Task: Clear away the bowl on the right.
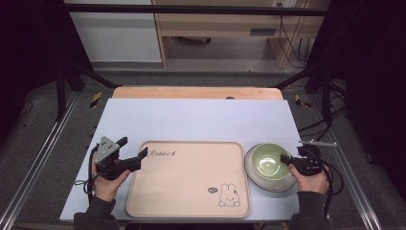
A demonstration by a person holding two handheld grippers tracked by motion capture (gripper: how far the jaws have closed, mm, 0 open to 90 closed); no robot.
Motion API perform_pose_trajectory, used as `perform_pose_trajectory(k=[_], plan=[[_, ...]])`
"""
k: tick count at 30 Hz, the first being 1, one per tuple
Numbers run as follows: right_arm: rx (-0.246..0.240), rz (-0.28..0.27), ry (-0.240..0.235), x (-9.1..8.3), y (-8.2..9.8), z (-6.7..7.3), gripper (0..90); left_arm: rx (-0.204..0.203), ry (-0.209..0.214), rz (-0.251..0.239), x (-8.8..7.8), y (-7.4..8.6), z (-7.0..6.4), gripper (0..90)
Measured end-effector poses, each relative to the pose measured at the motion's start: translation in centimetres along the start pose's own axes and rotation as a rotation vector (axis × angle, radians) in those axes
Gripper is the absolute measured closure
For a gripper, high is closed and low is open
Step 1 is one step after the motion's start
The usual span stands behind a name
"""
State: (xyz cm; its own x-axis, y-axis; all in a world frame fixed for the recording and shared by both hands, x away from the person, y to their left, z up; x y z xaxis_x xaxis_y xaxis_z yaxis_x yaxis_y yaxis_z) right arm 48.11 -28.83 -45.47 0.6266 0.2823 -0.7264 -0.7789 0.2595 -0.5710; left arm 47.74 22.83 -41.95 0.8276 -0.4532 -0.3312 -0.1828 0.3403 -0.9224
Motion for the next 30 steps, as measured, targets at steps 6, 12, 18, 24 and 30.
perform_pose_trajectory(k=[6, 12, 18, 24, 30], plan=[[-0.016, -0.012, -0.019, -0.6, -0.1, 0.4, 83.1, 0.007, 0.000, 0.003, 0.0, 0.0, 0.0, 16.0], [-0.020, -0.026, -0.032, -0.9, -0.2, 1.0, 83.1, 0.003, -0.001, -0.001, 0.0, 0.0, 0.0, 16.1], [-0.045, -0.042, -0.059, -1.1, -0.3, 1.8, 83.1, 0.005, -0.001, -0.007, -0.1, -0.1, -0.1, 16.1], [-0.067, -0.046, -0.074, -1.3, -0.3, 2.6, 83.1, 0.008, 0.003, -0.005, -0.2, -0.1, -0.1, 16.1], [-0.087, -0.053, -0.096, -1.5, -0.3, 3.6, 83.0, 0.010, 0.005, -0.005, -0.1, -0.1, -0.2, 16.1]])
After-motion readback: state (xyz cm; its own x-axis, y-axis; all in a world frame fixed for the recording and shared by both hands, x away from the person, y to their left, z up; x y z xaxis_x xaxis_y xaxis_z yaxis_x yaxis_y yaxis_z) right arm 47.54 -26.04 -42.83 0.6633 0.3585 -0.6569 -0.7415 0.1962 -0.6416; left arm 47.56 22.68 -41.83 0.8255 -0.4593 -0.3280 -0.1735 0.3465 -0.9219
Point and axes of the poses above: each handheld gripper's, and its own axes: x roughly forward along the jaws, y roughly out of its underside, z roughly to its left, the point moved 5 cm from there along x, roughly forward along the jaws, and after that the axes turned 13 degrees about x, right-handed, at the moved point
